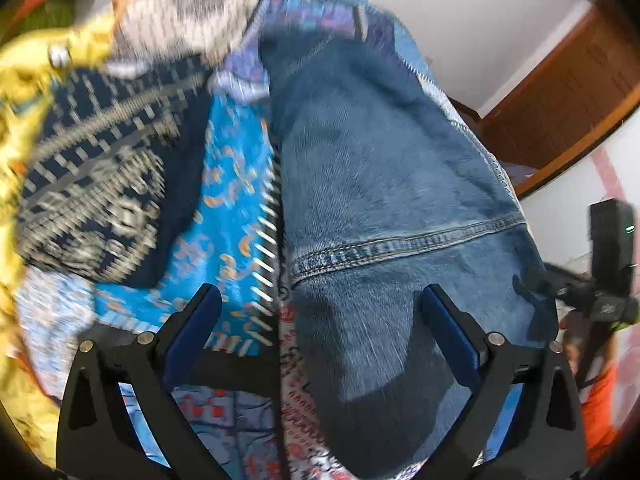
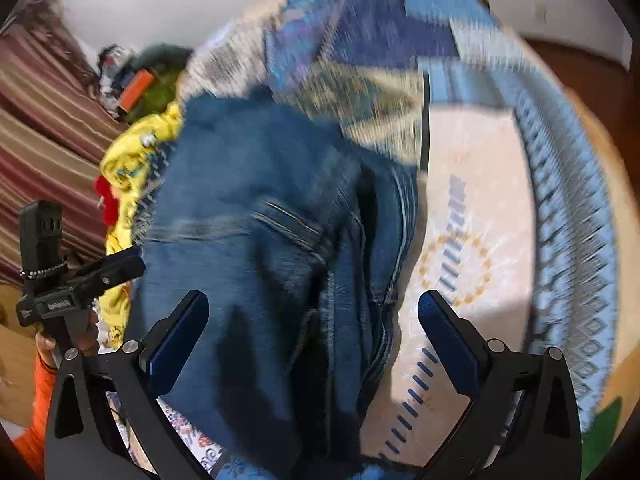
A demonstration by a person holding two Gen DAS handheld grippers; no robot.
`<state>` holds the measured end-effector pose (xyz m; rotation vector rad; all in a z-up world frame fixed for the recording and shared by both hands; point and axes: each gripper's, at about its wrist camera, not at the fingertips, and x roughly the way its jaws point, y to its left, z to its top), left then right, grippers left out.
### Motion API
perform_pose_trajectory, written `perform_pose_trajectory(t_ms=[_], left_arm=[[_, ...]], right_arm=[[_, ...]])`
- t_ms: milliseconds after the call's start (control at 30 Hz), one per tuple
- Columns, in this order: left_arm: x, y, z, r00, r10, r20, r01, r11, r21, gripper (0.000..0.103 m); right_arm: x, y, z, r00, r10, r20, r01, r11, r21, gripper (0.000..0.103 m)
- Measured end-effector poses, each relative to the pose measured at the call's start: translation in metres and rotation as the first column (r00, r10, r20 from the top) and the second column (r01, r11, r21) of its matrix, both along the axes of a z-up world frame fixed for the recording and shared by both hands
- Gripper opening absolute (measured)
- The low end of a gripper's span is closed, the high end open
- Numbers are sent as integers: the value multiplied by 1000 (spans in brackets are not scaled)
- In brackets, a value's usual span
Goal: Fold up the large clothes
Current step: 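Grasp the folded jacket with the left tool while the right tool grasps its other end, then lift the folded jacket with both tools and carry it toward the yellow blanket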
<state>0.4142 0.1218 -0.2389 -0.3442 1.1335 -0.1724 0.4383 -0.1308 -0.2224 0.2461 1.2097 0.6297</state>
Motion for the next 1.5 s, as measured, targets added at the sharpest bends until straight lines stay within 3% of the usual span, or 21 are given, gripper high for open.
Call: perform_pose_trajectory(t_ms=[267,433,567,633,767,900,1000,1100,1233,1500], left_arm=[[37,8,-34,993,-36,-110,13,980,-200,101],[52,0,-40,991,-74,-112,47,973,-225,101],[57,-6,-40,990,-102,-102,75,970,-233,98],[59,-9,-39,988,-124,-95,94,958,-270,85],[63,-21,-34,991,-111,-78,89,965,-245,74],[58,-17,-16,995,-90,-37,77,958,-275,53],[49,-24,5,994,-112,14,112,963,-244,45],[38,-24,35,990,-112,86,127,972,-196,44],[29,-2,73,983,-65,172,101,974,-204,44],[12,64,156,936,-22,351,74,988,-136,44]], right_arm=[[32,-2,-39,986,38,-160,-15,990,141,103],[42,5,-47,979,71,-191,-31,978,205,103],[45,8,-45,977,79,-198,-32,972,233,93],[44,9,-44,975,76,-210,-22,968,248,81],[39,8,-37,976,53,-209,1,969,249,65],[32,14,-20,984,31,-173,7,976,215,50],[27,21,-1,991,31,-134,-1,976,216,43],[20,32,20,996,42,-77,-26,979,201,41],[19,49,50,999,35,-13,-31,974,223,40],[24,104,118,987,41,156,-85,954,289,40]])
